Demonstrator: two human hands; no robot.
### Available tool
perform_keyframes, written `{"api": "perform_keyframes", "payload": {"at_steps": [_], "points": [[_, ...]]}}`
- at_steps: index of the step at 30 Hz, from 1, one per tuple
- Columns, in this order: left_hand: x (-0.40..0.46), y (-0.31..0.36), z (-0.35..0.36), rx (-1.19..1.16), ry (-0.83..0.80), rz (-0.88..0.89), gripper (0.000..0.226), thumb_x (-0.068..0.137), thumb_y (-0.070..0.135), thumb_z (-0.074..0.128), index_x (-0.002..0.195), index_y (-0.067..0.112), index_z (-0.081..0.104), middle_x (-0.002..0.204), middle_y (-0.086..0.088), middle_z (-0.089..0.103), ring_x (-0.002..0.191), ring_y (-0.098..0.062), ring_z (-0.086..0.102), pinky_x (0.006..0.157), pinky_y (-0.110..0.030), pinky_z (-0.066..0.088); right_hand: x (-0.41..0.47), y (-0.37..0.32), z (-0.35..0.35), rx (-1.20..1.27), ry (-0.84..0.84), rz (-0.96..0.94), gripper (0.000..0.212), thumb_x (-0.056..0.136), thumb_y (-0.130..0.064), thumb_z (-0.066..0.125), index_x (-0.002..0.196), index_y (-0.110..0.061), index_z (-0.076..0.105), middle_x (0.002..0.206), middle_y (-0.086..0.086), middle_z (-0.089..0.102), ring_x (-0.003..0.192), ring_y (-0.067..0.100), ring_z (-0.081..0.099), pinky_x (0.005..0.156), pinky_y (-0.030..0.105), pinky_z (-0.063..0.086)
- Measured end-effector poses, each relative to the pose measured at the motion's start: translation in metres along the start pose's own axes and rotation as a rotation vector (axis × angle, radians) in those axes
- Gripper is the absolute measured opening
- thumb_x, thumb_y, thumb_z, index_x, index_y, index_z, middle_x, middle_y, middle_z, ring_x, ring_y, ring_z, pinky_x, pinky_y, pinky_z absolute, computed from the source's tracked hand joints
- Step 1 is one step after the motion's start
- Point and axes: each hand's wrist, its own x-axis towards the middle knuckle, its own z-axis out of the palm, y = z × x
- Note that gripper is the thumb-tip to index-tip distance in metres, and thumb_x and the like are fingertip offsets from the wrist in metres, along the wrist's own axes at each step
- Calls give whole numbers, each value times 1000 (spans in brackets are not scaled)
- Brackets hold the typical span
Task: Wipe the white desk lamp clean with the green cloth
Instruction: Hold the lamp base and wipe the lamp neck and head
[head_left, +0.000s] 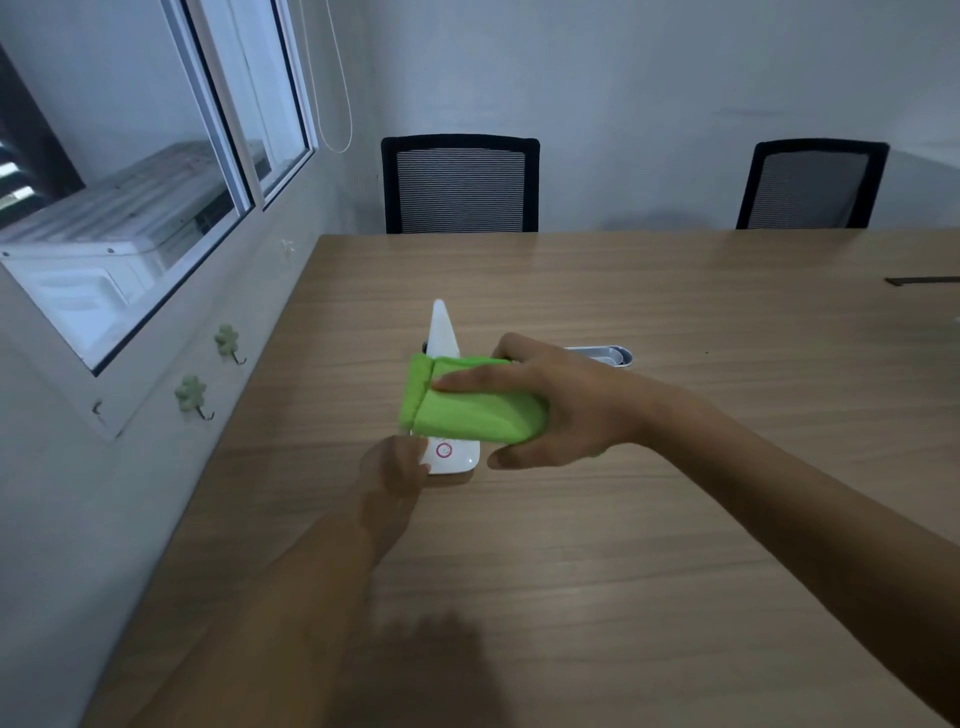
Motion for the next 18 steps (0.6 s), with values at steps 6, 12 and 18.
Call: {"api": "perform_keyframes", "payload": {"at_steps": [6, 12, 18], "points": [[14, 19, -20, 213, -202, -82, 41, 89, 24, 57, 129, 15, 56, 132, -7, 59, 122, -28, 54, 102, -32, 43, 31, 28, -12, 183, 255, 208, 74, 67, -47, 79, 134, -42, 47, 110, 8, 54, 101, 20, 56, 94, 29, 44], [18, 7, -18, 441, -233, 10, 44, 87, 23, 58, 130, 16, 55, 137, -8, 56, 122, -26, 54, 106, -35, 43, 48, 30, 0, 195, 127, 294, 65, 76, -48, 72, 135, -44, 45, 110, 2, 47, 105, 20, 52, 93, 27, 39], [3, 24, -17, 565, -167, 193, 42, 94, 18, 50, 134, 4, 50, 141, -15, 49, 131, -30, 46, 80, -1, 44, 1, 11, 10, 122, 71, 98, 64, 70, -40, 78, 129, -42, 53, 111, -2, 48, 93, 11, 53, 81, 14, 40]]}}
